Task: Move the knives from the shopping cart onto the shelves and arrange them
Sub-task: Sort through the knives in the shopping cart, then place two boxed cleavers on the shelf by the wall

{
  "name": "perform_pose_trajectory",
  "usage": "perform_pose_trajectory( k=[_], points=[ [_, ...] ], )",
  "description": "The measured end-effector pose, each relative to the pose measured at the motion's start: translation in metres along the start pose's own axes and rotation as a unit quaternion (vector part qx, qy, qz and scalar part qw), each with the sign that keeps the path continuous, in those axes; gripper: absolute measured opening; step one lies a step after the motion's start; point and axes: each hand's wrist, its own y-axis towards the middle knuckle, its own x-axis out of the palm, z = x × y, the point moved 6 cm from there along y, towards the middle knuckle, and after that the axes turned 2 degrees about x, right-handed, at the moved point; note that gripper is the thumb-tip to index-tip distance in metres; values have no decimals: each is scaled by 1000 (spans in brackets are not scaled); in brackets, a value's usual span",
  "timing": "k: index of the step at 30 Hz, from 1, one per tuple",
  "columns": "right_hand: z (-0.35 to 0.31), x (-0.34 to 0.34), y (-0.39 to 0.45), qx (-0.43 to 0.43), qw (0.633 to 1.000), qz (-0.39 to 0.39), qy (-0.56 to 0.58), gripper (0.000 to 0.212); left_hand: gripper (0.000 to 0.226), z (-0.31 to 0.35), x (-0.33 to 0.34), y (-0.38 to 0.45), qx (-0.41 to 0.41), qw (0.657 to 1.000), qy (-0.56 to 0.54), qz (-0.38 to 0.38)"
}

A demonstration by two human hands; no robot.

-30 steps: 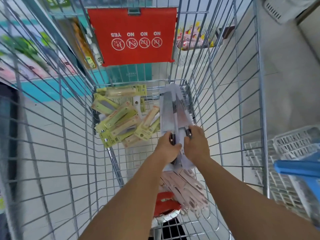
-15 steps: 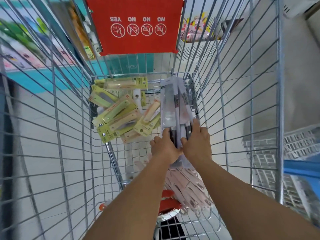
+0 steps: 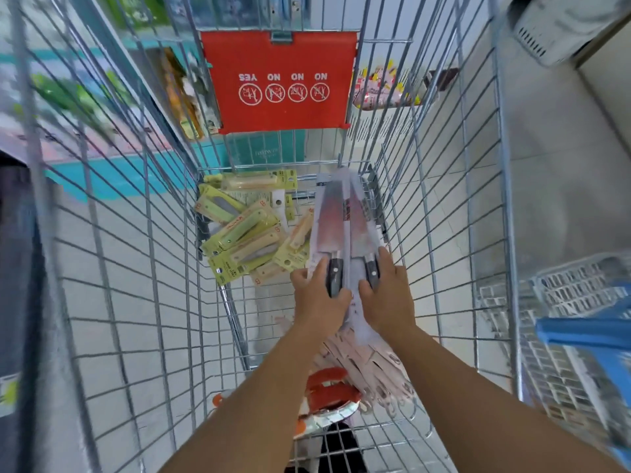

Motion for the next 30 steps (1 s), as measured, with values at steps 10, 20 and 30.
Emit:
perform_pose_trajectory(
  k=[10,20,30],
  points=[
    [-48,-43,-80,-47,996,50,60,63,67,27,-58,-83,64,994,4,85],
    [-92,-101,-130,-144,982,38,116,64,64,79,-108,-171,92,971,28,220],
    [-142,-171,-204,-269,951,-3,154,60,57,113,-148,-287,96,922,-61,370]
  ],
)
